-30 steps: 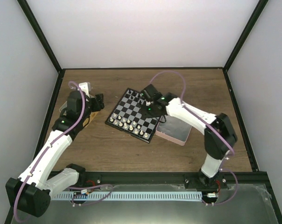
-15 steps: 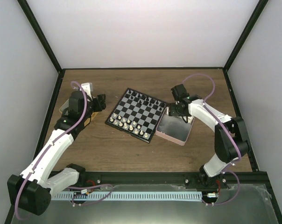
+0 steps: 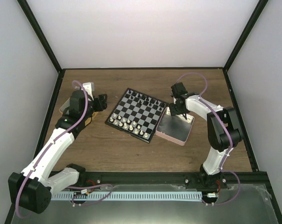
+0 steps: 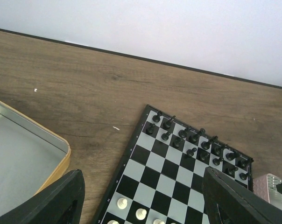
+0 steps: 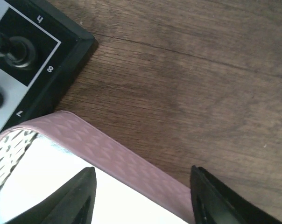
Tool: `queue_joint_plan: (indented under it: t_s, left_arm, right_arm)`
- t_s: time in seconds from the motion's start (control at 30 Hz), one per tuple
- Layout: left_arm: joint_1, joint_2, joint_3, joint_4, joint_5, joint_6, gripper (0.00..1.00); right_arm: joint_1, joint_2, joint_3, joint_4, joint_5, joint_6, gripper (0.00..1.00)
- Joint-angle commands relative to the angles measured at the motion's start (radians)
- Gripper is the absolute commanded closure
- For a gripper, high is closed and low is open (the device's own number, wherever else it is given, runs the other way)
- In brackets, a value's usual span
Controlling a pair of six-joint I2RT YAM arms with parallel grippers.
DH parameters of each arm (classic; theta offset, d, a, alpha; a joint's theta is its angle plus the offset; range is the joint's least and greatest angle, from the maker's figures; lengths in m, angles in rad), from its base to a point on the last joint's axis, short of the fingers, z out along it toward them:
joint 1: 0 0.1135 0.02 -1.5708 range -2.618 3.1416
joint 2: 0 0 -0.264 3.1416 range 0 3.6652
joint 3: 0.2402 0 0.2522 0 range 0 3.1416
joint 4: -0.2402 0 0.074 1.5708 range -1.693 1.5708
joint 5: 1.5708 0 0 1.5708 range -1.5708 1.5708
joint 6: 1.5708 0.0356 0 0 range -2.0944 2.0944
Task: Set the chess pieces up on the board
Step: Adjust the storage box at the center of the board.
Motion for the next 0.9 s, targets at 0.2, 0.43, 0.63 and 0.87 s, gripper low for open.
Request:
queue_joint_plan:
  t_s: [0.2,0.43,0.63,0.87]
  left_arm:
    - [0.007,-0.009,-0.014,0.017,0.012,0.004,0.29]
    - [0.007,-0.014,-0.015,0.017,0.013,0.002,0.29]
    - [0.007,-0.014,-0.018,0.020,0.016,0.001,0.29]
    - [0.006,-0.009,-0.018,0.019,0.019,0.001,0.29]
  right_arm:
    - [-0.066,0.018,0.013,-0.034,0.102,0.056,0.66]
    - [-0.147,-0.057,-0.068,-0.034,0.092,0.186,0.78]
    - [-0.230,-0.132,-0.161,-0.008,0.046,0.313,0.79]
    - [-0.253,-0.258,-0.285,0.027,0.074,0.512,0.81]
